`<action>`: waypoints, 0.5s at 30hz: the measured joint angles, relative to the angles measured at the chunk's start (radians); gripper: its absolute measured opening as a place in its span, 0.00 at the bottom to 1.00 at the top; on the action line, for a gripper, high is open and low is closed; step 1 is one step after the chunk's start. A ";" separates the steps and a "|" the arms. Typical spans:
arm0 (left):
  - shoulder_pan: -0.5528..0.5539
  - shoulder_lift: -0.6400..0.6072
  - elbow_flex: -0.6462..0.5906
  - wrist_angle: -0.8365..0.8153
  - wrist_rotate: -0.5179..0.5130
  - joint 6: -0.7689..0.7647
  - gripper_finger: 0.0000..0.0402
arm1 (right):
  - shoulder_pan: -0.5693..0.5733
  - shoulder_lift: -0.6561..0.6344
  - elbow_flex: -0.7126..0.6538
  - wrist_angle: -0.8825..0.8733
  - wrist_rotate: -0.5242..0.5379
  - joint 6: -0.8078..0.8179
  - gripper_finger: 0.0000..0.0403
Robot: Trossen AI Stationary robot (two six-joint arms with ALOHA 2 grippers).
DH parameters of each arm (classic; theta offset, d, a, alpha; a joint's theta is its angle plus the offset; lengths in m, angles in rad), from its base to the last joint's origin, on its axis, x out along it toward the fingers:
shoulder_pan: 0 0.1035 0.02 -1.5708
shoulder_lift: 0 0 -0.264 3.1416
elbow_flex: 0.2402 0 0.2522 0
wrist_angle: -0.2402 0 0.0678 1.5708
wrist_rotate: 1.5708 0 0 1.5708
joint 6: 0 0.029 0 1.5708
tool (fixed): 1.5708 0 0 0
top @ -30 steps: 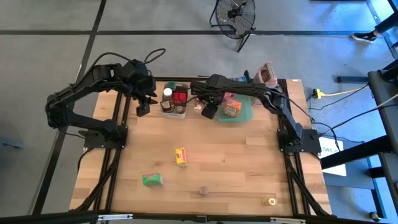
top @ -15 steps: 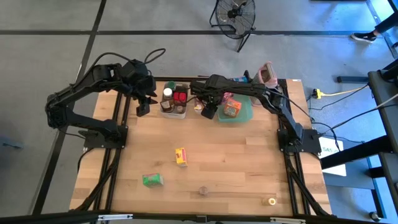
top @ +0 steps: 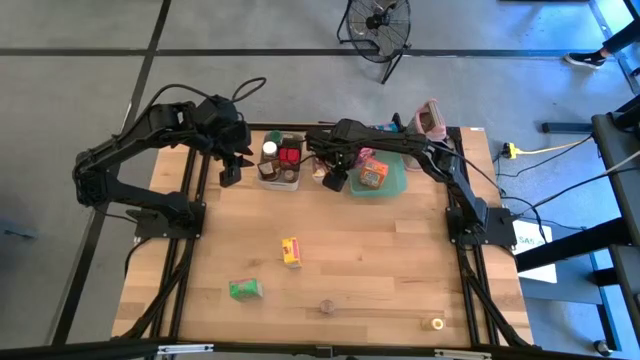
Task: Pick & Place Kitchen Items
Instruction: Put the red food coloring bottle into the transparent bin
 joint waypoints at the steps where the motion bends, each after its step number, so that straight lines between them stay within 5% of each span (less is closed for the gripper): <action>1: 0.000 0.000 0.000 0.000 0.000 0.000 0.35 | -0.001 0.000 0.000 0.000 0.000 0.001 0.51; 15: 0.000 0.000 0.000 0.000 -0.001 0.000 0.35 | -0.001 0.000 0.001 -0.008 0.008 0.002 0.60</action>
